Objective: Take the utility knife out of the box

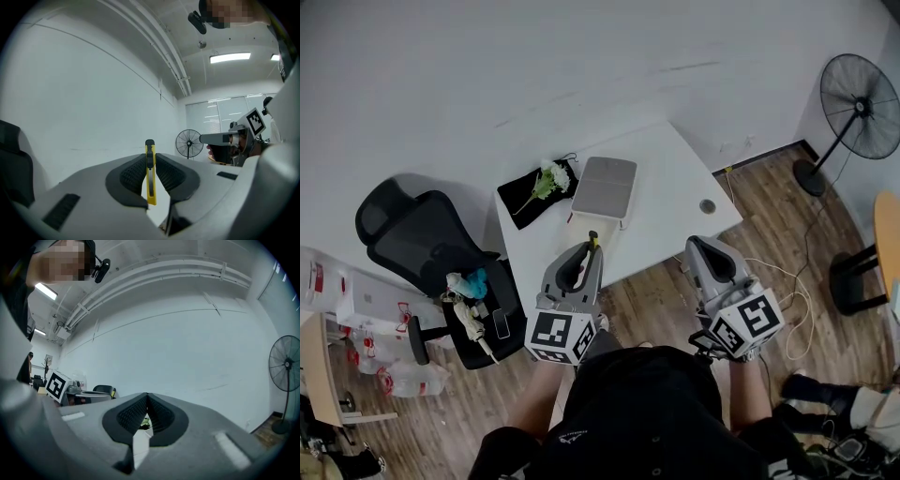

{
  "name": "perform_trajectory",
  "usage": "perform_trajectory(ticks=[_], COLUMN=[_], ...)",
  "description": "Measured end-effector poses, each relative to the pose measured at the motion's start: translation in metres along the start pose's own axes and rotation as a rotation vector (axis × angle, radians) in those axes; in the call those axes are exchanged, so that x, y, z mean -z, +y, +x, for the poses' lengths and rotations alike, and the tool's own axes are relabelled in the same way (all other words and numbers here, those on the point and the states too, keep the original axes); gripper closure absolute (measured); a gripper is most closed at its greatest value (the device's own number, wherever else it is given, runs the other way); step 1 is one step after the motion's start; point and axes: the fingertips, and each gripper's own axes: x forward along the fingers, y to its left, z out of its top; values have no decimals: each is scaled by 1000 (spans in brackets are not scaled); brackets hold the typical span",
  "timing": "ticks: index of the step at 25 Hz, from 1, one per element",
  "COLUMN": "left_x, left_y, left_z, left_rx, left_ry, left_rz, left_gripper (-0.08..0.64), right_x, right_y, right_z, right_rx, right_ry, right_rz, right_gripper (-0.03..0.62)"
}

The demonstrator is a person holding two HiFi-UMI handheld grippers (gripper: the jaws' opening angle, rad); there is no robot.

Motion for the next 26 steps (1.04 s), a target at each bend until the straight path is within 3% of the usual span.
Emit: perform_trajectory(ticks=[26], left_x=[11], left_y=[2], left_z=[8], left_rx=[6], left_ry=[39], left_rz=[15], left_gripper=[497], right_x=[12], right_y=[-9], right_z=[10], right_rx=[-11], right_ry=[14], right_rz=[21], right_gripper=[589])
